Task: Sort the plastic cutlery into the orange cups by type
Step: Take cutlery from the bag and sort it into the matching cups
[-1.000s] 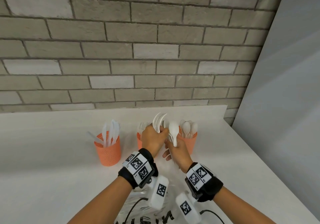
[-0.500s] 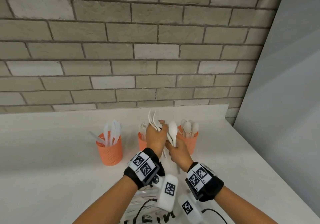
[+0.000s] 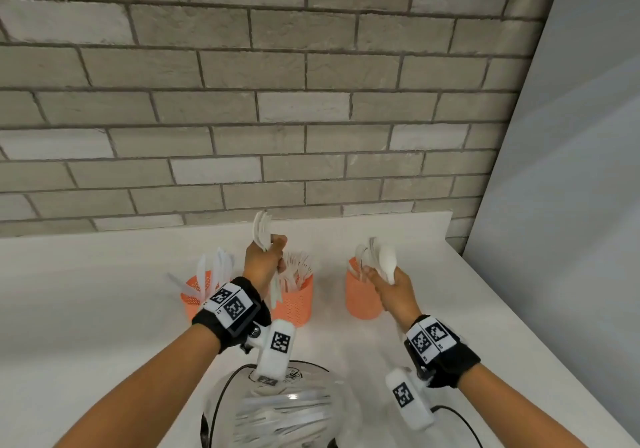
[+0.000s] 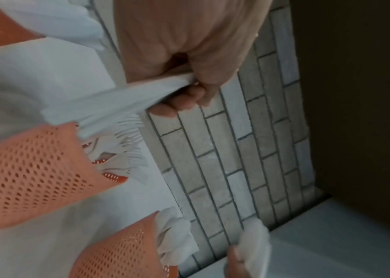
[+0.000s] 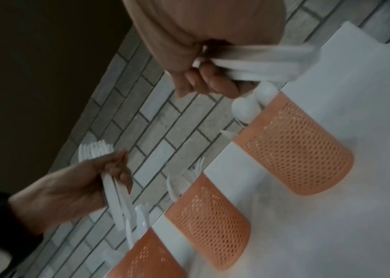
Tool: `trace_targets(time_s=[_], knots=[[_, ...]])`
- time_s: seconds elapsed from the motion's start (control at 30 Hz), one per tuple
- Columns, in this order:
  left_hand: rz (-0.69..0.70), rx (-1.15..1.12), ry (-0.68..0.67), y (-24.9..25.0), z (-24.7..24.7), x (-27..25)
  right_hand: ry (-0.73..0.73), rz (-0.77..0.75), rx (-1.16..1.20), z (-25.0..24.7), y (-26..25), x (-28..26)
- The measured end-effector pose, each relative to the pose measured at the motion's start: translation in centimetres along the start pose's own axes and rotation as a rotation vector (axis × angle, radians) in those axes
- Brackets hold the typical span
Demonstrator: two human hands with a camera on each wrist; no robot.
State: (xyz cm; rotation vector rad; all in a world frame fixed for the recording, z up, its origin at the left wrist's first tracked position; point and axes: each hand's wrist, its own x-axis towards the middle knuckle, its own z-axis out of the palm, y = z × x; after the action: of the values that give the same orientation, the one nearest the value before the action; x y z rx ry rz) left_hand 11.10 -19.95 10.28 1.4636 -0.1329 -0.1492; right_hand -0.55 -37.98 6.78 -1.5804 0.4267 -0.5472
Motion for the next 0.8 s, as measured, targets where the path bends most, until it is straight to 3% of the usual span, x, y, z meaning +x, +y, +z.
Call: trace_targets(time_s=[0.17, 0.27, 0.53, 0.8], knots=[[-0.041, -0.121, 0.180, 0.2, 0.4, 2.1, 0.303, 0.006, 0.180, -0.8, -1.2, 3.9], [0.033, -0.220, 0.218, 0.4, 1.3, 3.1, 0.388, -0.019, 0.253, -0.4, -1.7, 6.0], [0.182, -0.090, 0.147, -1.5, 3.3, 4.0, 0.365, -0.075, 0.284, 1.0, 0.6, 8.9], [0.146, 0.029, 0.091, -5.0, 3.7, 4.1, 0.295, -0.105, 0.059, 1.1, 4.7, 9.2]])
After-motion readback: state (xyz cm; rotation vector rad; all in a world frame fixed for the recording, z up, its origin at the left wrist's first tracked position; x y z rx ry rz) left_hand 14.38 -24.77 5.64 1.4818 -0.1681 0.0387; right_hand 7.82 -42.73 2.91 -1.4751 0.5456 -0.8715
